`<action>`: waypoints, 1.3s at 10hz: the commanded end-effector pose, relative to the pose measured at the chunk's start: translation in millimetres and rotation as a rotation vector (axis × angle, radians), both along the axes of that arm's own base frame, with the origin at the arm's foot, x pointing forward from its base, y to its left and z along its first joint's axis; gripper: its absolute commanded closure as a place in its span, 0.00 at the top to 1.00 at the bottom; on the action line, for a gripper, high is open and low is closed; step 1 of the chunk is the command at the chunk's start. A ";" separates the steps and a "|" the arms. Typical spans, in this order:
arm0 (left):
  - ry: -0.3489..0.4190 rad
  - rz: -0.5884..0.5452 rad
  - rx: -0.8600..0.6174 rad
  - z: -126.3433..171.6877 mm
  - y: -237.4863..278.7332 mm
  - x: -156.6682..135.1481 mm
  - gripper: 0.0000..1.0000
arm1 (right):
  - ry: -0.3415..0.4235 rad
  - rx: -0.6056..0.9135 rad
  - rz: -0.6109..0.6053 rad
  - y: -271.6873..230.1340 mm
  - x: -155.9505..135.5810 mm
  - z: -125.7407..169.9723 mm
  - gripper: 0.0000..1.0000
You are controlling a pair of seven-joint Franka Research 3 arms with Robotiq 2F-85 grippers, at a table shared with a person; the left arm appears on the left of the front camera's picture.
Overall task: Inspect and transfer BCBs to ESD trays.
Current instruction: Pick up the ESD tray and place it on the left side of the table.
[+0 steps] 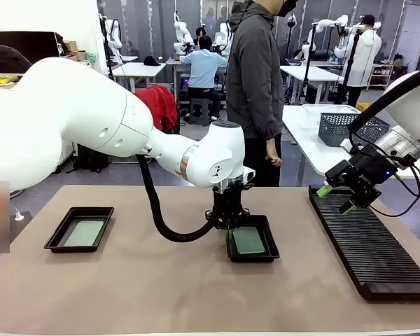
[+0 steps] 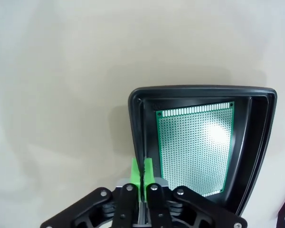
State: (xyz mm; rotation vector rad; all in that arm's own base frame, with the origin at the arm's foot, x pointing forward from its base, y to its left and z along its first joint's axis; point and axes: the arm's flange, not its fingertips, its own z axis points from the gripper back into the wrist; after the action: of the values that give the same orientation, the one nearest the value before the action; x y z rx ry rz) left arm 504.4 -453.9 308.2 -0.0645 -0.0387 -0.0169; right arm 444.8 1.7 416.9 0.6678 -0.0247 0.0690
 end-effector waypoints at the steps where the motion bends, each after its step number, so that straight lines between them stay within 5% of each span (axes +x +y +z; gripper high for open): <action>1: 0.031 -0.011 -0.021 2.7 8.4 4.5 0.00 | 0.004 -0.014 -0.021 1.2 0.7 1.0 1.00; 7: 0.094 -0.023 -0.209 3.6 34.8 18.1 0.00 | 0.004 -0.014 -0.021 1.2 0.7 1.0 1.00; 13: 0.015 -0.034 -0.319 13.6 63.4 20.8 0.00 | 0.004 -0.014 -0.021 1.2 0.7 1.0 1.00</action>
State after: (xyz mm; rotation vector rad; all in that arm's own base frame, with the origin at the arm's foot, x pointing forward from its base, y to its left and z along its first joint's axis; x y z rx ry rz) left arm 538.0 -408.1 320.6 -0.3369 -0.0200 -0.0277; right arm 444.8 1.7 417.0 0.6678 -0.0248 0.0690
